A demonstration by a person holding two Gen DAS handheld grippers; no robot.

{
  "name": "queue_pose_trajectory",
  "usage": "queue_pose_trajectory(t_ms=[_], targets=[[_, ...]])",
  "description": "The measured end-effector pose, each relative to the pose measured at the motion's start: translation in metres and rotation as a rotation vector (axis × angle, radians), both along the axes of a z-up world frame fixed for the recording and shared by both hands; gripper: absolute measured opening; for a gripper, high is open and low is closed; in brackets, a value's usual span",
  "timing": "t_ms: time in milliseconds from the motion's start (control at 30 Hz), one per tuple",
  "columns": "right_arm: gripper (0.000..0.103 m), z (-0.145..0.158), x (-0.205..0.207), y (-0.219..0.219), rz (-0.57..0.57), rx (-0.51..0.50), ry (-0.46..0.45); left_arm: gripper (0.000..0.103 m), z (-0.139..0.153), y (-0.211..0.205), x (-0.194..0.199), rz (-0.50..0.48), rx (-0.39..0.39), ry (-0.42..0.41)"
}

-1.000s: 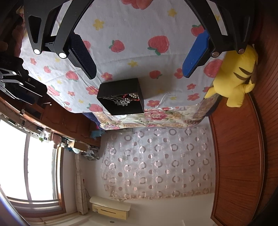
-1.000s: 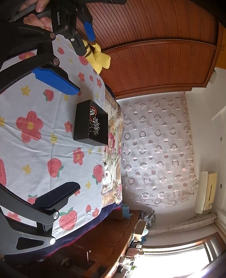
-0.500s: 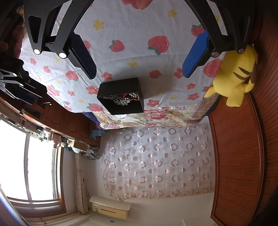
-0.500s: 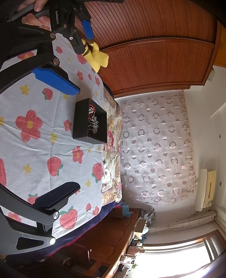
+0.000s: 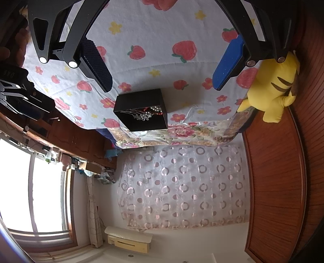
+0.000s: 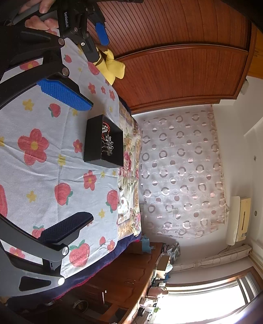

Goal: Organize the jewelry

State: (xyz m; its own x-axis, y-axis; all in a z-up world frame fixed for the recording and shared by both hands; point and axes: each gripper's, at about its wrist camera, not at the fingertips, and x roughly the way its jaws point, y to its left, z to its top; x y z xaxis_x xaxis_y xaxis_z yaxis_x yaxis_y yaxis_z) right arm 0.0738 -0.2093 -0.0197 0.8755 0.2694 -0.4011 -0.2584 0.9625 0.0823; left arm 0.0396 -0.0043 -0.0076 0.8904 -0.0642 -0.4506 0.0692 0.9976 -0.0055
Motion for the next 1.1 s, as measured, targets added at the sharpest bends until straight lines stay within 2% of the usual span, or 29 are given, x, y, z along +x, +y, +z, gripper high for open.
queue_pose_trajectory(t_ms=[1100], targets=[[0.101,-0.0025,0.0007,-0.0013,-0.001,0.002,-0.004,0.095,0.0078,-0.0014,-0.0015,0.0,-0.003,-0.003]])
